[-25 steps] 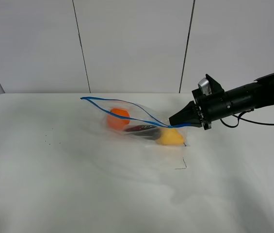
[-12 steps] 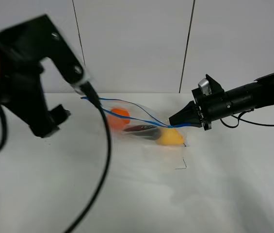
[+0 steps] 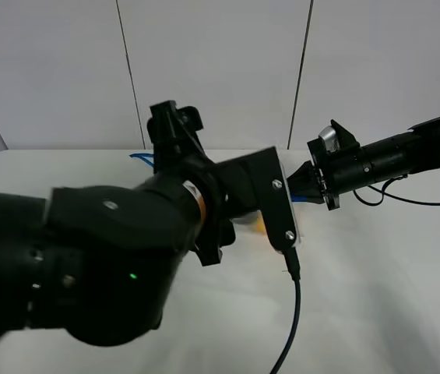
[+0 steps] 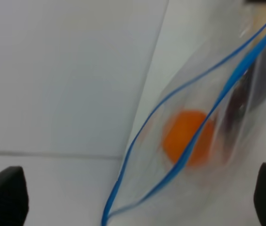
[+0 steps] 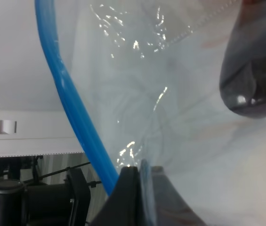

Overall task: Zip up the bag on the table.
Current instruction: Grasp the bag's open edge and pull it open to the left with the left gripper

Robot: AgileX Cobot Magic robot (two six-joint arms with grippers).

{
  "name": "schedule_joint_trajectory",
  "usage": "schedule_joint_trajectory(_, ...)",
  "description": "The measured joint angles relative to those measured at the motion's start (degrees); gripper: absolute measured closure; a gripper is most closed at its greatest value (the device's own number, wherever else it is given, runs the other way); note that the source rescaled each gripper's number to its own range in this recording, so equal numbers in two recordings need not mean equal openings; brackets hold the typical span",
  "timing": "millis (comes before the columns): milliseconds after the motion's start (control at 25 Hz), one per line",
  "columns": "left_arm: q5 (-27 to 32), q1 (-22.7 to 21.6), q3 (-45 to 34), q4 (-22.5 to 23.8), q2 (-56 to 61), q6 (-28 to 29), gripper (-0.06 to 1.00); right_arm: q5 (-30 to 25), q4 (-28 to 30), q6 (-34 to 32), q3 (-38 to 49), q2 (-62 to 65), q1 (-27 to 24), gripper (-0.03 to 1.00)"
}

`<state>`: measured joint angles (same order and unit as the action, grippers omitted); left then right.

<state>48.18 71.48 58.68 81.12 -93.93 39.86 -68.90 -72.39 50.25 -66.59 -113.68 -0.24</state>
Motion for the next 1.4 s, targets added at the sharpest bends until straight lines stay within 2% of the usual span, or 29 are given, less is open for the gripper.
schedule_joint_trajectory(160, -1.7, 0.1, 0.0, 4.4, -3.4, 6.5, -0.06, 0.0, 0.0, -0.2, 0.0, 0.0, 0.0, 0.97)
schedule_joint_trajectory(280, -5.3, 0.3, 0.0, 8.6, -4.6, 9.9, -0.06, 0.0, 0.0, -0.2, 0.0, 0.0, 0.0, 0.97)
schedule_joint_trajectory(440, -8.5, 0.6, 0.0, 15.9, -7.5, 12.4, -0.06, 0.0, 0.0, -0.2, 0.0, 0.0, 0.0, 0.97)
schedule_joint_trajectory(520, -8.6, 0.6, 0.0, 17.5, -9.2, 13.5, -0.06, 0.0, 0.0, -0.3, 0.0, 0.0, 0.0, 0.97)
schedule_joint_trajectory(760, -8.6, 0.6, 1.6, 18.0, -14.3, 15.9, -0.06, 0.0, -0.2, -0.3, 0.0, 0.0, 0.0, 0.97)
schedule_joint_trajectory(1160, -8.3, 0.5, 7.7, 18.4, -19.0, 16.1, -0.06, 0.0, -0.3, -0.4, 0.0, 0.0, 0.0, 0.97)
schedule_joint_trajectory(1400, -7.7, -1.8, 8.2, 18.4, -20.4, 16.1, -0.03, 0.0, -0.3, -0.4, 0.0, 0.0, 0.0, 0.97)
